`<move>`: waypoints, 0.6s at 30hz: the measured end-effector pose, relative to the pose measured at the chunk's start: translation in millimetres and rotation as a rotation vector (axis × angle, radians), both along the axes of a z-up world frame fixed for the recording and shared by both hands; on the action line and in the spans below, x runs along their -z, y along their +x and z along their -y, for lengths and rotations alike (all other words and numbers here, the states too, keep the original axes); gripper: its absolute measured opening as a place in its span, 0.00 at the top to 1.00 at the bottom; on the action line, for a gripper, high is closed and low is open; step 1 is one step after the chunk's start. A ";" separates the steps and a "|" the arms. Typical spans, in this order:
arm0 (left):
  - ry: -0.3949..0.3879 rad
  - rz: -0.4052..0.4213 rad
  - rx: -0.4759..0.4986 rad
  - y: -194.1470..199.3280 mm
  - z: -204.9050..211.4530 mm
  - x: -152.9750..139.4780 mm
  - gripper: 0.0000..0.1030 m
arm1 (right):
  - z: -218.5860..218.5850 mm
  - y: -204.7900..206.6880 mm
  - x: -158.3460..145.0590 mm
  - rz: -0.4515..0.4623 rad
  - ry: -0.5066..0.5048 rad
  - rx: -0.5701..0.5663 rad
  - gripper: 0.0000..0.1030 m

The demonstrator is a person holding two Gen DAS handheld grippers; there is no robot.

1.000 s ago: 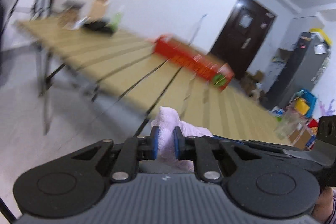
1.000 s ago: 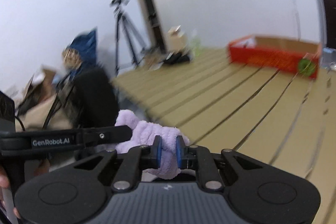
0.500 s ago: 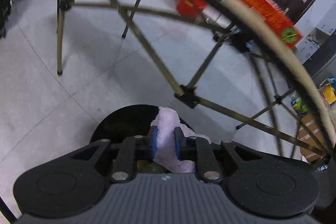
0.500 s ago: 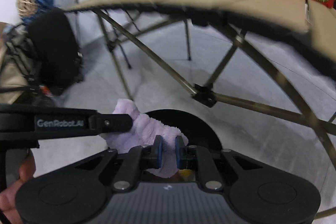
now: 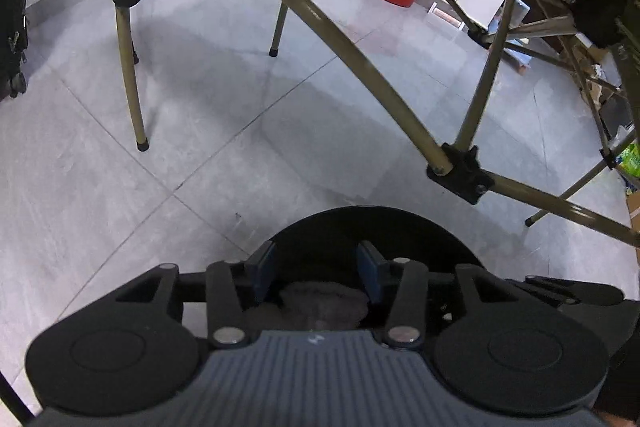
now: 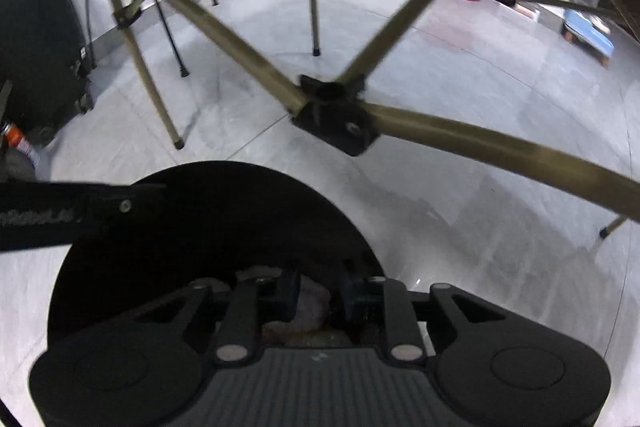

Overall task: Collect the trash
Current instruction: 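Carry the pink knit cuff over the bin and open both grippers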

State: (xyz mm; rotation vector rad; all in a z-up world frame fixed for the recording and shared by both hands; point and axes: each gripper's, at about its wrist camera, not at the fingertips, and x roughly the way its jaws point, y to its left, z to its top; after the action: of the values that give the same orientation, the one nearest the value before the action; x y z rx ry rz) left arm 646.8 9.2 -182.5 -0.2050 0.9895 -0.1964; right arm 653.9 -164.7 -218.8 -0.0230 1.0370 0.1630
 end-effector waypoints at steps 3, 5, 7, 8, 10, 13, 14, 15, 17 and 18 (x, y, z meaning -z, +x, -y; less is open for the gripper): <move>0.011 0.014 -0.003 -6.9 -0.2 -8.9 0.53 | -3.1 -4.2 -7.6 0.003 0.007 -0.016 0.80; 0.014 0.042 -0.008 -21.6 -1.9 -24.1 0.52 | -0.2 -11.8 -19.0 0.010 0.015 -0.016 0.76; 0.039 0.082 -0.005 -37.5 -1.9 -40.2 0.51 | 4.5 -26.2 -35.6 0.026 0.033 -0.015 0.72; 0.056 0.114 -0.005 -50.7 -1.7 -50.6 0.51 | 6.3 -35.2 -45.0 0.036 0.040 -0.023 0.71; 0.073 0.164 -0.020 -77.2 -2.6 -70.2 0.51 | 8.8 -55.7 -64.7 0.069 0.036 -0.036 0.71; 0.074 0.239 -0.059 -124.0 -4.2 -104.4 0.50 | 19.6 -96.3 -104.7 0.146 0.046 -0.041 0.70; 0.077 0.266 -0.067 -142.0 -3.9 -117.1 0.49 | 24.5 -111.1 -120.2 0.173 0.053 -0.038 0.68; 0.081 0.293 -0.069 -160.7 -2.8 -129.3 0.47 | 28.9 -128.6 -136.2 0.203 0.063 -0.033 0.67; 0.079 0.338 -0.089 -204.6 -1.4 -154.8 0.42 | 42.0 -168.3 -170.8 0.274 0.094 -0.016 0.59; 0.080 0.352 -0.101 -228.1 -0.2 -167.1 0.36 | 47.9 -189.7 -187.8 0.309 0.108 -0.005 0.56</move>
State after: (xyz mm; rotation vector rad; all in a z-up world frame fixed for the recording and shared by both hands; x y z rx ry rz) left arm 418.8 9.4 -15.4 -0.1405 0.6344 -0.0958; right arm 464.1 -212.6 -31.1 0.0456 0.7191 0.2129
